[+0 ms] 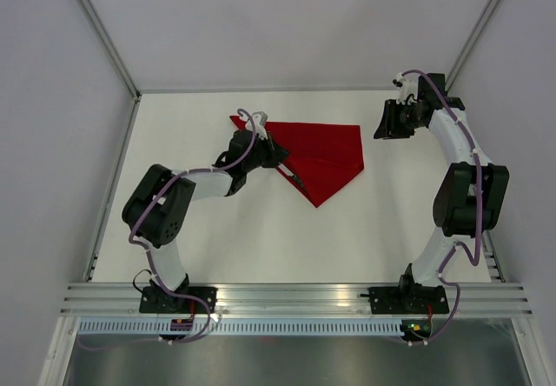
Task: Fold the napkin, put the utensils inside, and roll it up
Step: Fold the napkin
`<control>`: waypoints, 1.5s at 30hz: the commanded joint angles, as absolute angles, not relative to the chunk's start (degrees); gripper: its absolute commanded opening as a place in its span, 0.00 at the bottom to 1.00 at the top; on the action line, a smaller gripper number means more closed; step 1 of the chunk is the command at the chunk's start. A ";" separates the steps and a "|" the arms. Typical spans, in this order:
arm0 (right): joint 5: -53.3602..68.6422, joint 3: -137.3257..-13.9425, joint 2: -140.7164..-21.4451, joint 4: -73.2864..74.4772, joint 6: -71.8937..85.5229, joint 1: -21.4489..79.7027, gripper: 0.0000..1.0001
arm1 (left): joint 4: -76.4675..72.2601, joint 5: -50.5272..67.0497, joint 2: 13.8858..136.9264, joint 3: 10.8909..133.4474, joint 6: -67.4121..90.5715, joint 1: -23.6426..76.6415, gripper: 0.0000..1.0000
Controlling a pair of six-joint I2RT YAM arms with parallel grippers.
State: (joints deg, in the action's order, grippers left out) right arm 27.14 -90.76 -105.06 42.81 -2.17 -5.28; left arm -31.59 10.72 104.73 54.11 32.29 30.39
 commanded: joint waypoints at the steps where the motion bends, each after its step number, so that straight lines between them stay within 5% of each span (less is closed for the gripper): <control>1: 26.72 -90.62 -103.54 41.40 -2.11 -4.75 0.42 | -33.75 16.87 107.05 55.46 38.49 28.31 0.02; 35: 22.50 -90.70 -104.50 41.48 -3.52 -0.62 0.41 | -29.10 22.06 115.66 62.40 41.31 18.81 0.03; 40: 22.32 -90.62 -104.41 41.57 -3.78 -0.35 0.41 | -27.78 21.45 115.05 63.37 40.43 17.76 0.44; 45: 22.50 -90.70 -104.06 41.66 -3.78 -0.35 0.41 | -25.76 20.04 112.94 65.56 39.64 15.39 0.58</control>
State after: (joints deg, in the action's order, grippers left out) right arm 23.16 -90.76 -105.06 42.41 -3.40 -0.54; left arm -26.55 20.08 115.02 62.74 39.53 17.23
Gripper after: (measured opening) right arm 0.416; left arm 0.572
